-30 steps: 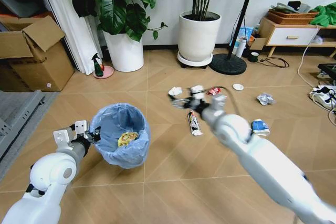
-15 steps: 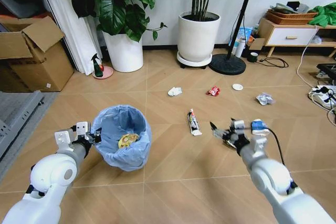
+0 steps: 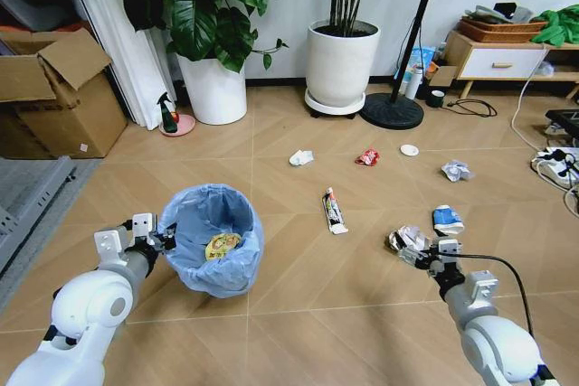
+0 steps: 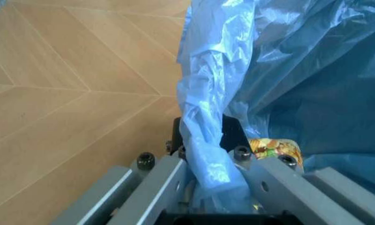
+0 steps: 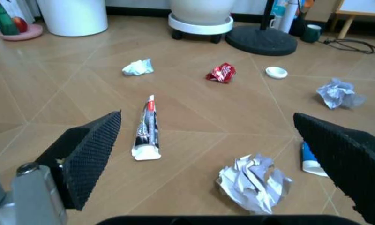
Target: Pick up the trash bin and place the garbage on the floor into it.
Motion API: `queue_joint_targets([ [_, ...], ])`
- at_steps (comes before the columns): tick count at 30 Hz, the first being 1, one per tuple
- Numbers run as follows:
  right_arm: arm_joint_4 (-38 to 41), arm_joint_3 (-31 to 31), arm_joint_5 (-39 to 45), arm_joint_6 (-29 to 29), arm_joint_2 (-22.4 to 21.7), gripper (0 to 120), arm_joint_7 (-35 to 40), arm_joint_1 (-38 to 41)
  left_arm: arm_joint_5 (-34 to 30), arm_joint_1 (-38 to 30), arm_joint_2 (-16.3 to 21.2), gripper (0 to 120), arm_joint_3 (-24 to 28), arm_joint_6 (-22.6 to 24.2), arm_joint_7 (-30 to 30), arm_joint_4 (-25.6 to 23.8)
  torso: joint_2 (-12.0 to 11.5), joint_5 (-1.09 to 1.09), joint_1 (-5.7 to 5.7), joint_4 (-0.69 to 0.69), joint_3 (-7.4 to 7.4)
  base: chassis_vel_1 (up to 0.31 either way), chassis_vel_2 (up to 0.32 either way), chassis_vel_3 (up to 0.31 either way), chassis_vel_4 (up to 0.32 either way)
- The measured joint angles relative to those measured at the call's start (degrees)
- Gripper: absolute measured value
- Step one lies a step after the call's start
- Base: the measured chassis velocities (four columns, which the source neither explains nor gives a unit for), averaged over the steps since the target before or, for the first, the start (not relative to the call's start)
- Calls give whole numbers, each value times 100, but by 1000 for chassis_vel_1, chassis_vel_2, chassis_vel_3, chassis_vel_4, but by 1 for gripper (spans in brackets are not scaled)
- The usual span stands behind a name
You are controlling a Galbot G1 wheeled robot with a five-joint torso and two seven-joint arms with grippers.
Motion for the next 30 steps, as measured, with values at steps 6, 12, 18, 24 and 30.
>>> queue_joint_targets([
  [6,9,-53,-43,7,80,100,-1,-2,-2,50,18,0,-35,-9,5,-53,0,-1,0,0,0,-19,18,20,-21],
  [12,43,-109,-49,8,110,100,3,2,-2,105,30,0,-52,-21,14,-91,0,-2,1,1,0,-99,87,96,-94],
  [18,51,-163,-61,4,143,100,8,5,-4,108,52,0,-59,-33,21,-111,0,-1,1,0,1,-131,132,130,-122],
  [24,61,-196,-63,-6,152,100,12,20,-8,110,56,0,-60,-37,24,-123,-1,-2,1,0,1,-140,134,116,-140],
  [30,51,-222,-56,-12,146,100,16,46,-8,110,50,0,-51,-37,25,-124,-1,0,1,0,1,-138,140,141,-130],
])
